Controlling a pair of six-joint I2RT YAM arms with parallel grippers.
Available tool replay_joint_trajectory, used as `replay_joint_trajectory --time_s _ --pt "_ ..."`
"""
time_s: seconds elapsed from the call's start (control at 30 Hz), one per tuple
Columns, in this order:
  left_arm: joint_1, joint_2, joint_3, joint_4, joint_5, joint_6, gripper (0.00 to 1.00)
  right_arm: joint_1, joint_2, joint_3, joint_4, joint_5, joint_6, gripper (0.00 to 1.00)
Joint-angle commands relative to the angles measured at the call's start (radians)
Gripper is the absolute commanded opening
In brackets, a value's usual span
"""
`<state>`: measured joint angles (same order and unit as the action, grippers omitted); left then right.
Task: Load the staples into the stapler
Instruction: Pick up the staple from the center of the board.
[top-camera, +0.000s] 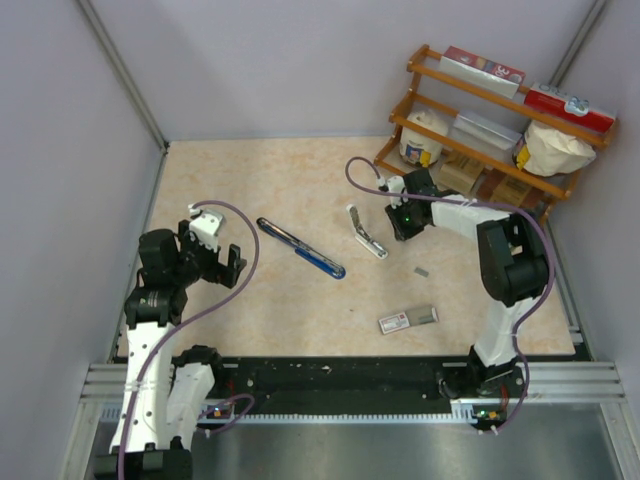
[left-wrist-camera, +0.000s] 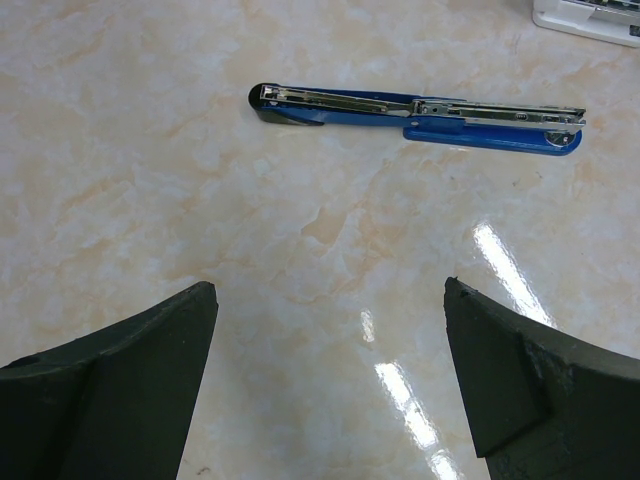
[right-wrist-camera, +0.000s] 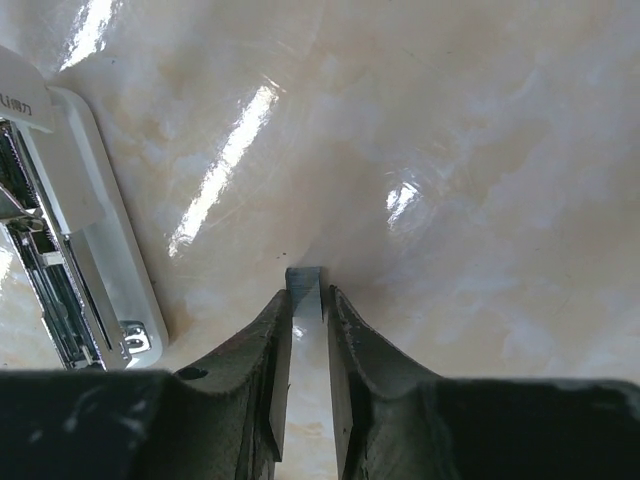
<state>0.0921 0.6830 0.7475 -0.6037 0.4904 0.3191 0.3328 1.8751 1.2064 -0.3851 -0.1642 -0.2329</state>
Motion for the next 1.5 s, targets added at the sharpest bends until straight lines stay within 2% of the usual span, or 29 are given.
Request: replay_joint_trajectory --time_s 0.0,0.1,0.23,0.4,0.5,0.57,0.7,0.8,1.07,1.17,1.23,1.3,1.33,1.37,1.4,1.43,1.47 --pt "0.009 -0.007 -0.007 0.044 0.02 -0.002 0.99 0.012 0.019 0.024 0.008 0.002 0.004 0.15" --pt "0.011 -0.01 -0.007 0.044 0.022 -0.002 0.99 0.012 -0.005 0.019 0.011 -0.014 -0.003 0.06" --pt "0.009 -0.013 -0.007 0.041 0.02 -0.002 0.99 -0.003 -0.092 0.018 0.011 -0.095 0.021 0.05" --pt "0.011 -0.013 -0.007 0.039 0.02 0.001 0.99 -0.066 -0.299 0.013 -0.003 -0.231 0.081 0.05" --pt "0.011 -0.011 -0.007 0.041 0.022 0.001 0.99 -0.097 -0.398 -0.008 -0.012 -0.258 0.09 0.06" --pt "0.011 -0.01 -0.005 0.041 0.022 0.001 0.99 -0.098 -0.441 -0.024 -0.044 -0.264 0.061 0.12" --pt "0.012 -0.008 -0.007 0.039 0.027 0.002 0.99 -0.097 -0.514 -0.066 -0.101 -0.278 0.017 0.34" --pt "0.011 -0.007 -0.005 0.042 0.028 0.002 0.99 -0.098 -0.58 -0.111 -0.1 -0.273 -0.005 0.38" --pt "0.011 -0.011 -0.004 0.038 0.033 0.003 0.99 -0.12 -0.633 -0.142 -0.098 -0.291 -0.016 0.38" --pt "0.011 -0.011 -0.004 0.036 0.034 0.002 0.99 -0.173 -0.602 -0.137 -0.119 -0.478 0.029 0.38" --pt "0.011 -0.013 -0.007 0.036 0.034 0.003 0.99 -0.178 -0.562 -0.111 -0.156 -0.491 0.032 0.34" --pt "0.011 -0.013 -0.005 0.036 0.034 0.005 0.99 -0.214 -0.53 -0.097 -0.173 -0.599 0.053 0.33" --pt "0.011 -0.013 -0.007 0.035 0.034 0.003 0.99 -0.228 -0.51 -0.076 -0.207 -0.615 0.058 0.21" --pt "0.011 -0.011 -0.007 0.035 0.034 0.006 0.99 -0.186 -0.51 -0.055 -0.251 -0.472 0.034 0.25" --pt "0.011 -0.011 -0.007 0.035 0.036 0.006 0.99 -0.099 -0.527 -0.06 -0.271 -0.267 -0.053 0.32" --pt "0.011 -0.011 -0.007 0.035 0.036 0.006 0.99 -0.063 -0.553 -0.085 -0.265 -0.218 -0.103 0.46" --pt "0.011 -0.008 -0.007 0.035 0.036 0.006 0.99 -0.083 -0.563 -0.093 -0.261 -0.278 -0.092 0.56"
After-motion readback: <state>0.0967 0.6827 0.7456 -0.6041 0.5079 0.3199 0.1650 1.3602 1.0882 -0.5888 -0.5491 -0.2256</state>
